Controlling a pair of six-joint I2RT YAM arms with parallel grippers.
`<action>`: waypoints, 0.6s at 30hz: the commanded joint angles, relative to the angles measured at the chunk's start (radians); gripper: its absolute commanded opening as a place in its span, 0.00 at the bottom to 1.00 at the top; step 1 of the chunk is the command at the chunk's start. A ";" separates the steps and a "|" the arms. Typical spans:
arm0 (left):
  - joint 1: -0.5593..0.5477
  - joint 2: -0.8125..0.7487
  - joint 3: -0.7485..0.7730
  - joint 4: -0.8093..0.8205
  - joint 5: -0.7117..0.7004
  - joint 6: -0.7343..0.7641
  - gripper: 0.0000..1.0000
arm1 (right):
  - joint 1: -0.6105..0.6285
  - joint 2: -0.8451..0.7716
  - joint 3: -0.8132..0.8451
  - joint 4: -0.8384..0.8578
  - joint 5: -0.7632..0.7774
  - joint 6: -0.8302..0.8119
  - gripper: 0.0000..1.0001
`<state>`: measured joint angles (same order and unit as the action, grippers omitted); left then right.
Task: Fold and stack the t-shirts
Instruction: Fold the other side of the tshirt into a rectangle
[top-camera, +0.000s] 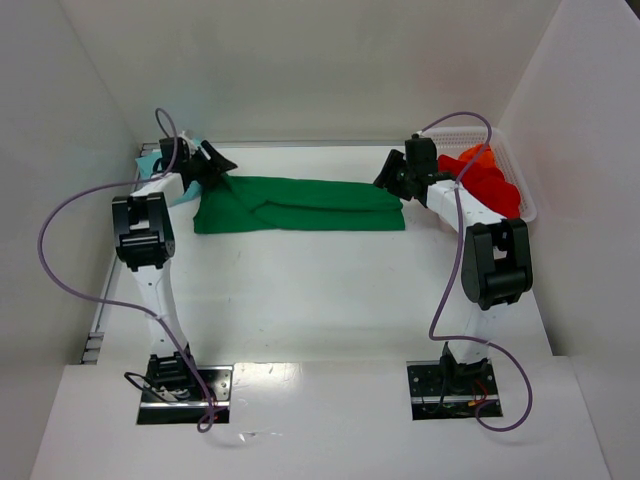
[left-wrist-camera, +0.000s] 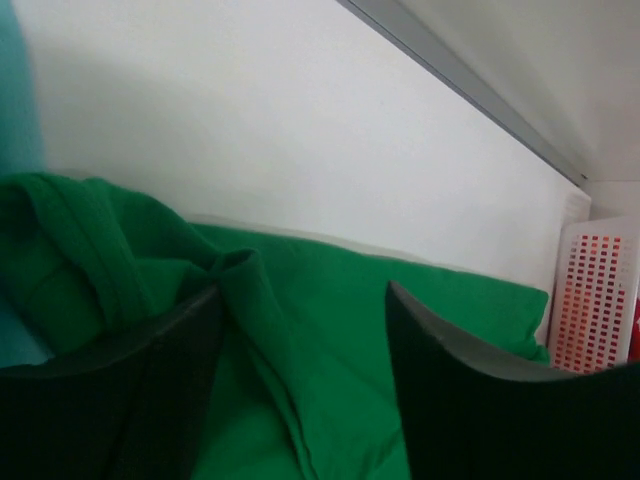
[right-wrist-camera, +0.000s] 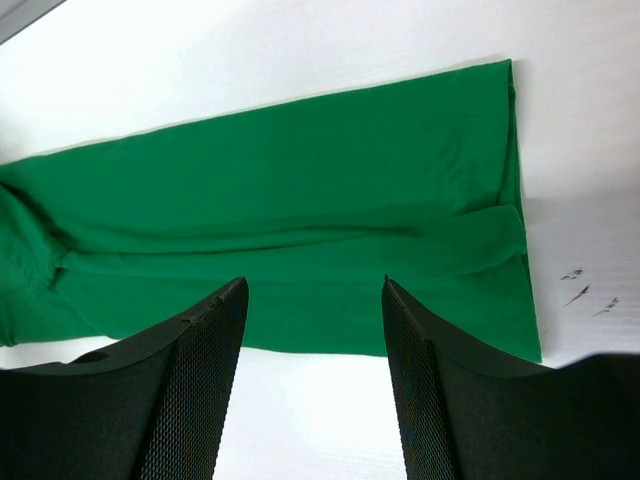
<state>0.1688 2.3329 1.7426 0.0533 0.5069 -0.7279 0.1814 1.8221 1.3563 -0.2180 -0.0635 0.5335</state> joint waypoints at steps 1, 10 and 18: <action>0.006 -0.199 -0.062 0.031 -0.034 0.115 0.81 | 0.001 -0.030 0.003 0.028 0.001 -0.007 0.62; 0.003 -0.427 -0.220 -0.009 -0.043 0.177 0.93 | 0.010 -0.061 -0.008 0.028 -0.009 -0.007 0.62; -0.071 -0.539 -0.508 0.040 -0.105 0.078 0.92 | 0.010 -0.085 -0.032 0.028 -0.009 -0.016 0.62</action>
<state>0.1339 1.8260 1.3685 0.0683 0.4346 -0.5905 0.1837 1.8066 1.3432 -0.2183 -0.0685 0.5331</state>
